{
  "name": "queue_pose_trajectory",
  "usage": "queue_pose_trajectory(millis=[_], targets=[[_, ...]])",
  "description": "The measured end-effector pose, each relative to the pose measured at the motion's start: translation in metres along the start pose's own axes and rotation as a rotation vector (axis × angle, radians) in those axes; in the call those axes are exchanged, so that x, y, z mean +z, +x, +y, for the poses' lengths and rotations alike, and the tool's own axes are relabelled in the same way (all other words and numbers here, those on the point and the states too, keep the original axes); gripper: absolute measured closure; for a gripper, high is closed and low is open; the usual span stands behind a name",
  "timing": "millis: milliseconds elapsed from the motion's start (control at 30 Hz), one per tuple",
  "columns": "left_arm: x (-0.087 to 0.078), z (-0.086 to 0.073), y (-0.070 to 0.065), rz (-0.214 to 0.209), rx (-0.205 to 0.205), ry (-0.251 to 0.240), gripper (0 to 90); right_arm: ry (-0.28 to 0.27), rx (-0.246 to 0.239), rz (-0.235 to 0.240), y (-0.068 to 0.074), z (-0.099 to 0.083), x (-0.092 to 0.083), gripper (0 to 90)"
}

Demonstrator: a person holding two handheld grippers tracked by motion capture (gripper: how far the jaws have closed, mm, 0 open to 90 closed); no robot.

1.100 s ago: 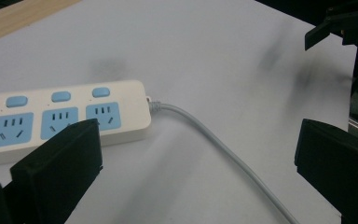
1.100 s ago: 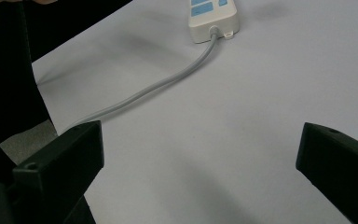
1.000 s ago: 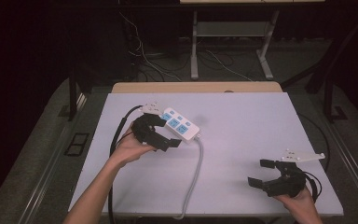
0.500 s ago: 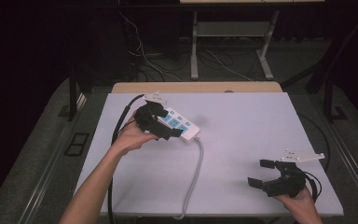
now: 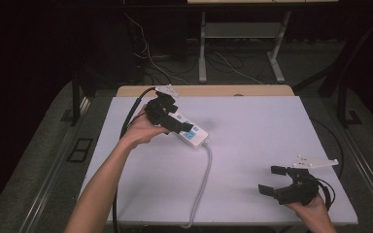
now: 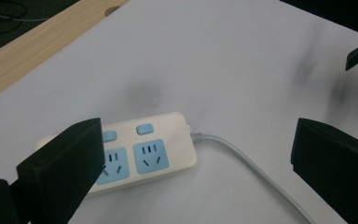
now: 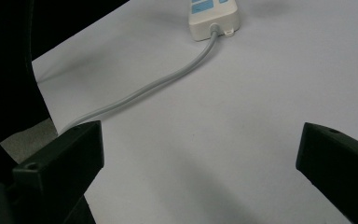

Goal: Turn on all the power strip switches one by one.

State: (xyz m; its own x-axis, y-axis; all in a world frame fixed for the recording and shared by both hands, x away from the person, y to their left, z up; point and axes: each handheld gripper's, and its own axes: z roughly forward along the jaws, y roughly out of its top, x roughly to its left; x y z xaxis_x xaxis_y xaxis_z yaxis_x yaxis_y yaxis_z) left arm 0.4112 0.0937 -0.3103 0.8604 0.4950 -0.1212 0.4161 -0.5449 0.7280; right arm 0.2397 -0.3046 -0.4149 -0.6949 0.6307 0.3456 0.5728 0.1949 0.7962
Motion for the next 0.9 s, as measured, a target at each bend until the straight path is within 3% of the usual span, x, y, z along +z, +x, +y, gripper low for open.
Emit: queue_pose_trajectory(millis=[267,400,500,533,633,900], targets=[[0.011,0.008,0.012,-0.004,-0.018,0.01,5.1,0.001,0.001,0.0,0.0,0.0,0.0,0.5],[0.018,0.007,0.018,0.012,-0.022,-0.006,11.5,0.003,0.001,0.0,0.0,0.0,0.0,0.5],[0.023,0.006,0.022,0.04,-0.017,-0.028,21.3,0.007,0.003,-0.005,0.0,0.0,0.001,0.5],[0.024,0.006,0.024,0.046,-0.019,-0.03,29.8,0.007,0.004,-0.005,0.0,0.0,0.0,0.5],[0.031,0.005,0.027,0.059,-0.024,-0.041,37.1,0.004,0.002,-0.005,-0.001,-0.001,0.0,0.6],[0.05,0.004,0.03,0.056,-0.025,-0.031,63.6,0.001,0.005,-0.005,-0.002,-0.001,-0.001,0.5]])
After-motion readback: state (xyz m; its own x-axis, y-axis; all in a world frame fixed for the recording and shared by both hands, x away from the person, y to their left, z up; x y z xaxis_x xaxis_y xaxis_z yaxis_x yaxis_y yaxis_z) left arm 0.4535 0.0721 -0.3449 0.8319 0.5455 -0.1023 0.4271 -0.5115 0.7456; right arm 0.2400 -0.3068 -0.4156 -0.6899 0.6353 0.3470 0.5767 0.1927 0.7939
